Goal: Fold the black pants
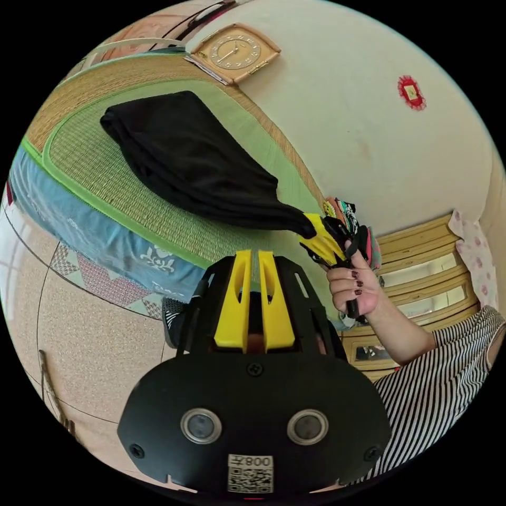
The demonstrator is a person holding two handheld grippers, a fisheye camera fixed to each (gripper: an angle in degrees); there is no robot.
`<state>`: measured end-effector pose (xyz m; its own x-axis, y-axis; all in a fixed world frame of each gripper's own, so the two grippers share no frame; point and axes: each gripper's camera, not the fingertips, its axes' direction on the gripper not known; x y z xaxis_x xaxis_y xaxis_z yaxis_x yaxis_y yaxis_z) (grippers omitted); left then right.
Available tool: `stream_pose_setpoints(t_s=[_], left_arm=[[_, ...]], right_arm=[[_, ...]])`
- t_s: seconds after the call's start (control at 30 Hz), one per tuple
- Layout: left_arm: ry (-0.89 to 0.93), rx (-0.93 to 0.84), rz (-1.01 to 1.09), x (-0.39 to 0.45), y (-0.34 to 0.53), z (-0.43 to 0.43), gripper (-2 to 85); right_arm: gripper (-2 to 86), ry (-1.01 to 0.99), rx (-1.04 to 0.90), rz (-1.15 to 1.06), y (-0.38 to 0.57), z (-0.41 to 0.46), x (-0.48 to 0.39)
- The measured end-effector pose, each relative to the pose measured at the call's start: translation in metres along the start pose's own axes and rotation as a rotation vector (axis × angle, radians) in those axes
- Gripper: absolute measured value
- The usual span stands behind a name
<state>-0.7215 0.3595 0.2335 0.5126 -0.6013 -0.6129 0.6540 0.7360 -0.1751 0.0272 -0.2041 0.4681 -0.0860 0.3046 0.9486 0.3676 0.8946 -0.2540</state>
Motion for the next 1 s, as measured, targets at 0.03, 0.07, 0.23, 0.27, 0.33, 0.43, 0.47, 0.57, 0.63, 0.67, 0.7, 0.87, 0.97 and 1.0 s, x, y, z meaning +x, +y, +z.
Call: stream_pose_setpoints(t_s=[0.03, 0.07, 0.23, 0.27, 0.33, 0.43, 0.47, 0.57, 0.63, 0.67, 0.7, 0.87, 0.97, 1.0], left_arm=[[0.036, 0.024, -0.03, -0.009, -0.002, -0.006, 5.2], [0.11, 0.071, -0.09, -0.027, -0.005, -0.015, 6.4], [0.334, 0.248, -0.319, -0.091, -0.009, -0.041, 9.5], [0.353, 0.3, -0.369, -0.104, -0.008, -0.046, 10.1], [0.372, 0.354, -0.431, -0.121, -0.009, -0.053, 10.8], [0.377, 0.398, -0.48, -0.138, -0.017, -0.063, 12.0], [0.356, 0.395, -0.481, -0.141, -0.023, -0.066, 12.2], [0.334, 0.377, -0.473, -0.147, -0.04, -0.07, 12.7], [0.307, 0.355, -0.469, -0.148, -0.051, -0.07, 12.8], [0.28, 0.347, -0.466, -0.148, -0.058, -0.071, 12.7], [0.256, 0.332, -0.46, -0.148, -0.065, -0.07, 12.5], [0.237, 0.316, -0.474, -0.151, -0.084, -0.064, 10.7], [0.253, 0.311, -0.481, -0.149, -0.088, -0.057, 8.5], [0.263, 0.309, -0.485, -0.148, -0.089, -0.054, 7.9]], right_arm=[[3.2, -0.005, -0.005, -0.019, -0.001, 0.002, -0.007], [3.1, -0.008, -0.008, -0.026, -0.002, 0.003, -0.011], [2.6, -0.028, -0.021, -0.075, -0.004, 0.014, -0.033], [2.6, -0.027, -0.023, -0.078, -0.004, 0.015, -0.034], [2.5, -0.026, -0.022, -0.089, -0.002, 0.018, -0.039], [2.5, -0.033, -0.022, -0.098, 0.004, 0.022, -0.042], [2.5, -0.035, -0.021, -0.098, 0.006, 0.023, -0.042], [2.5, -0.043, -0.018, -0.094, 0.013, 0.026, -0.04], [2.5, -0.047, -0.014, -0.091, 0.02, 0.029, -0.039], [2.5, -0.049, -0.013, -0.091, 0.021, 0.03, -0.038], [2.5, -0.052, -0.014, -0.091, 0.024, 0.032, -0.038], [2.4, -0.038, -0.025, -0.096, 0.037, 0.04, -0.037], [2.4, -0.009, -0.037, -0.097, 0.046, 0.044, -0.034], [2.5, 0.0, -0.039, -0.094, 0.05, 0.045, -0.032]])
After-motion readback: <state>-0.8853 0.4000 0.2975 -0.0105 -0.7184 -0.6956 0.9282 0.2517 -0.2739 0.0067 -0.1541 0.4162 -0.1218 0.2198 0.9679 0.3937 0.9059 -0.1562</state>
